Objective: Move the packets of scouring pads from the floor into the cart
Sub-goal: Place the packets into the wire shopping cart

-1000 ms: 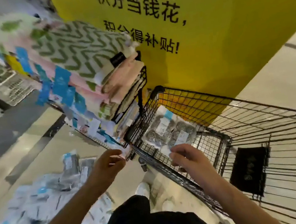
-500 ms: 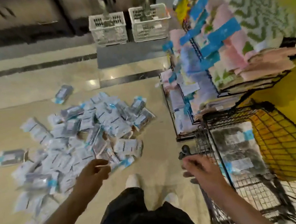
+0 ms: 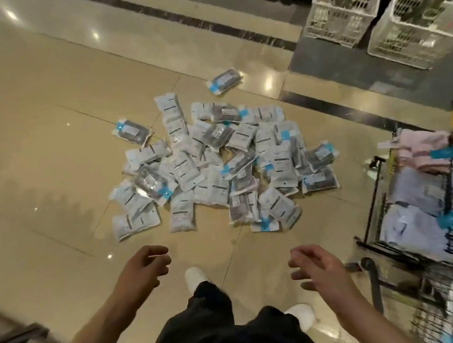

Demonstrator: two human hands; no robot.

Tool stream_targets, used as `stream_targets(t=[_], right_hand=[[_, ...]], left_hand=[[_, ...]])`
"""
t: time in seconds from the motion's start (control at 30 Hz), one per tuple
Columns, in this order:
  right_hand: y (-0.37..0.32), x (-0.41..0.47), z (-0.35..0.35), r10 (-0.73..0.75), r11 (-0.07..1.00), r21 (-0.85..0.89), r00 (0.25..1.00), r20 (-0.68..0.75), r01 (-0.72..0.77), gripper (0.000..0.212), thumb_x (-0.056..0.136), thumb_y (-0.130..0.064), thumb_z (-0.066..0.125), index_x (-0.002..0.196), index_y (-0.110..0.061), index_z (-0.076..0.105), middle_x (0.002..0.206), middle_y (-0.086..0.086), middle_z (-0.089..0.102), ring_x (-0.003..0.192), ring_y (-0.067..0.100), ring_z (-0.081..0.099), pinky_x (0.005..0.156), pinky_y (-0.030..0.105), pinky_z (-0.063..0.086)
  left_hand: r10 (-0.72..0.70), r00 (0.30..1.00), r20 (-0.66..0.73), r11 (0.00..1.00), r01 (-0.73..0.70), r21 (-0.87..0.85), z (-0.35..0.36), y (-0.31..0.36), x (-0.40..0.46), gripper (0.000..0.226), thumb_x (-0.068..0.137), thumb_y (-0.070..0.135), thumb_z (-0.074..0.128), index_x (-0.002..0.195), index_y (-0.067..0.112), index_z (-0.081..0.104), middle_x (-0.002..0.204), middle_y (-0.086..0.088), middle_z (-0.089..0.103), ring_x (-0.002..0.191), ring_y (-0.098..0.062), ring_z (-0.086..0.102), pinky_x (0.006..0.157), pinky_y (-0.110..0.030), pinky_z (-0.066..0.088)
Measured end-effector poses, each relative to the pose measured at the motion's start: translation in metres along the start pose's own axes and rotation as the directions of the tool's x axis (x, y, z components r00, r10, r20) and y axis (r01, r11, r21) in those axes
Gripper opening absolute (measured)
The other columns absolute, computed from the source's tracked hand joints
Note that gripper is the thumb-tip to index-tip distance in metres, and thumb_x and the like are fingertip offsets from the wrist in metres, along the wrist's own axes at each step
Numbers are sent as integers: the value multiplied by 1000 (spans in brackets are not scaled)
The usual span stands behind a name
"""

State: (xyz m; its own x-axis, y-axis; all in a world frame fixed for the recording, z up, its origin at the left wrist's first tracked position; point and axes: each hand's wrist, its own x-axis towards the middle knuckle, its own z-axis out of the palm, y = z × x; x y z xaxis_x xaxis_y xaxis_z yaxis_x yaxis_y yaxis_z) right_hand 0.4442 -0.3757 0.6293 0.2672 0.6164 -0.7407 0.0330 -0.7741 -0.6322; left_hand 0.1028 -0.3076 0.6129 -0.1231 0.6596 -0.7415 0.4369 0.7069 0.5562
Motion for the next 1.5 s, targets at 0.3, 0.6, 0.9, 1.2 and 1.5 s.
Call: stream_targets(t=[0.3, 0.6, 0.9, 1.2, 1.5], right_hand=[[-103, 55, 155, -8, 992, -121, 991, 130, 24, 9, 102, -28, 66, 109, -23, 71, 105, 3, 78, 91, 24, 75, 85, 42, 59], [-172, 197, 275, 64, 945, -324, 940, 336, 52, 10, 99, -34, 70, 108, -30, 71, 109, 1, 76, 89, 14, 75, 82, 34, 58], [-146, 425, 467, 83, 914, -394, 900, 428, 103, 16, 94, -36, 74, 106, -26, 73, 111, -5, 76, 98, 17, 76, 83, 33, 56], [-33, 652, 602, -99, 774, -539, 905, 415, 332, 56, 93, -47, 75, 142, -29, 56, 140, -6, 60, 119, 12, 58, 87, 23, 44], [21, 776, 649, -180, 645, -659, 915, 361, 387, 89, 80, -57, 81, 153, -26, 41, 147, 9, 51, 131, 28, 56, 111, 48, 49]], left_hand=[[-111, 992, -59, 989, 104, -107, -125, -18, 71, 18, 102, 27, 63, 119, 25, 66, 114, -3, 72, 105, -19, 69, 91, -40, 56], [-271, 953, -138, 910, 207, -358, -156, -13, 181, 18, 99, 24, 69, 116, 30, 67, 116, -3, 72, 108, -16, 68, 87, -35, 55], [-353, 904, -240, 847, 199, -493, -150, -67, 425, 28, 93, 23, 76, 119, 28, 68, 117, 1, 70, 112, -18, 67, 106, -45, 52], [-336, 890, -310, 890, 192, -414, -113, -203, 680, 60, 91, 27, 78, 144, 21, 50, 136, -1, 57, 124, -22, 57, 102, -45, 51], [-496, 809, -316, 793, 273, -545, -115, -267, 804, 96, 92, 33, 79, 163, 11, 20, 163, -13, 39, 102, -23, 61, 81, -34, 43]])
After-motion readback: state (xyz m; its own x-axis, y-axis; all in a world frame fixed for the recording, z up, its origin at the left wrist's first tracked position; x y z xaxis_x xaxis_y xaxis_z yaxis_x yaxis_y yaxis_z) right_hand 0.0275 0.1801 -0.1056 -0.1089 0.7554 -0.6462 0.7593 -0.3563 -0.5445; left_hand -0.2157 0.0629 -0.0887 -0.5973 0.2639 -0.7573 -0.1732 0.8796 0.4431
